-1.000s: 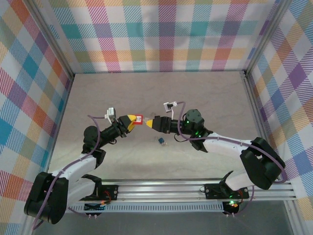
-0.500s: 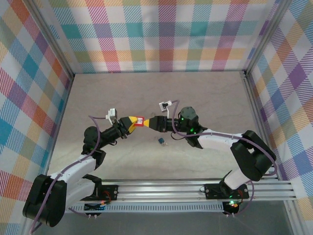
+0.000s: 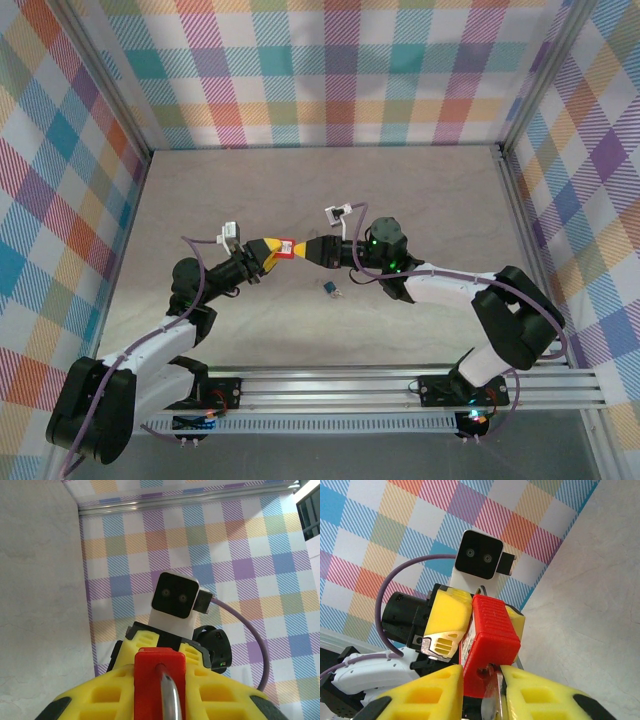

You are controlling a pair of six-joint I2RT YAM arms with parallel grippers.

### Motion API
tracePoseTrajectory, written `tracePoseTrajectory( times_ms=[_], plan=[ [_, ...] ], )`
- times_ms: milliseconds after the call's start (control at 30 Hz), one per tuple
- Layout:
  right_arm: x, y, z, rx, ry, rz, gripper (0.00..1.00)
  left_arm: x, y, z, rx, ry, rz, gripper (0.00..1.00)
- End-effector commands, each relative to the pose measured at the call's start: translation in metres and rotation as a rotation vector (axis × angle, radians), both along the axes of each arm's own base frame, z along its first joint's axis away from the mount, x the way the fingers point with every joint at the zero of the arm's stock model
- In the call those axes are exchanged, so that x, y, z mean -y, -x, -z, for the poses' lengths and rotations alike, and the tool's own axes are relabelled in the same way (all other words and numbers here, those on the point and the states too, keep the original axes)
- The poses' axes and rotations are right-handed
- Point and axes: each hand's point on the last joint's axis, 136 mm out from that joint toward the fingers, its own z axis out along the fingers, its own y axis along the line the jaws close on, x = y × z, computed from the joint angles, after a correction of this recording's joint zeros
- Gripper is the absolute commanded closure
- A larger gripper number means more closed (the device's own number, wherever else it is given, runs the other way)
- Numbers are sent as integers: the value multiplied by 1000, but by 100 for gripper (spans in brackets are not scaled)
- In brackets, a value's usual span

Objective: Lock with the key

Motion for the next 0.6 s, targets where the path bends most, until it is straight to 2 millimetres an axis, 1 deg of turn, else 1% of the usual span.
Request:
tracePoseTrajectory(
  times_ms=[0, 33, 67, 200, 367, 433, 467, 567],
  plan=[
    [1, 5, -33, 77, -66, -14, 83, 1, 1, -12, 51, 6, -5, 100],
    [1, 5, -33, 78, -66, -15, 93, 1, 1, -12, 50, 7, -6, 100],
    [1, 5, -33, 77, -64, -18, 100, 1, 0, -12, 49, 7, -8, 100],
    [2, 2, -27, 70, -48, 3, 100, 0, -1, -10, 44, 3, -14, 100],
    [10, -1, -20, 70, -15, 66, 100, -2, -4, -15, 52, -2, -23, 100],
    [14, -5, -13, 59, 25, 106, 100, -4, -6, -16, 51, -4, -31, 100],
    [17, -7, -9, 55, 41, 133, 100, -7, -7, -15, 45, -2, -40, 100],
    [32, -10, -8, 77, 30, 210, 100, -16, -11, -17, 35, 23, -62, 100]
  ],
)
